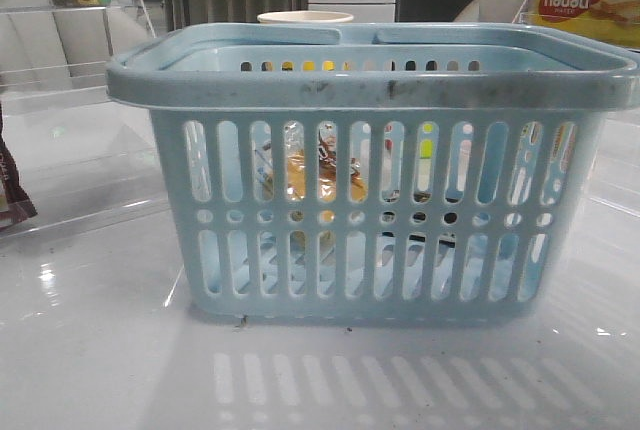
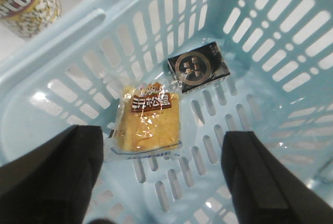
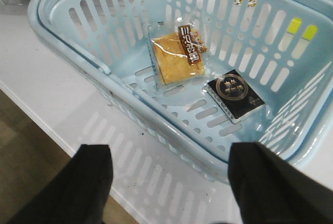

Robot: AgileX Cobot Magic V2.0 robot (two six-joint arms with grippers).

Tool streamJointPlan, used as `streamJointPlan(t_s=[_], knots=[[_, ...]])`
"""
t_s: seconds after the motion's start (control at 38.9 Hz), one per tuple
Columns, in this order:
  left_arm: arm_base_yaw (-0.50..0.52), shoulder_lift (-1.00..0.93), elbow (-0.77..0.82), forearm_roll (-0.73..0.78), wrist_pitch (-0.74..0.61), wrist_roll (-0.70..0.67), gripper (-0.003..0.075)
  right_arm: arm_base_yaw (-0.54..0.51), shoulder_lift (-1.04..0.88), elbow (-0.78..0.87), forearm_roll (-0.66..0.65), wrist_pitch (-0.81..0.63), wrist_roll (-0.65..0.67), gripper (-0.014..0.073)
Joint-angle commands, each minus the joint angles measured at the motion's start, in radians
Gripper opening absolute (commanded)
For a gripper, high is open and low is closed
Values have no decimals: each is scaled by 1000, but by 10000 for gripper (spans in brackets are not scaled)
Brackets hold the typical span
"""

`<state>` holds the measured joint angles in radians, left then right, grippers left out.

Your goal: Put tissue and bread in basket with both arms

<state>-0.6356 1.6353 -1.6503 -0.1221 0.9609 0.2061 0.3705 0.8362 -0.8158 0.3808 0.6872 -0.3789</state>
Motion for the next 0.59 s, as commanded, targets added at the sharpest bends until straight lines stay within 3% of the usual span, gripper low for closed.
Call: streamJointPlan(t_s=[0.0, 0.57], knots=[[-4, -137, 0, -8, -37, -1, 539, -5, -7, -28, 16, -57, -2, 570], [-4, -727, 523, -8, -140, -1, 539, -5, -7, -28, 16, -57, -2, 570]])
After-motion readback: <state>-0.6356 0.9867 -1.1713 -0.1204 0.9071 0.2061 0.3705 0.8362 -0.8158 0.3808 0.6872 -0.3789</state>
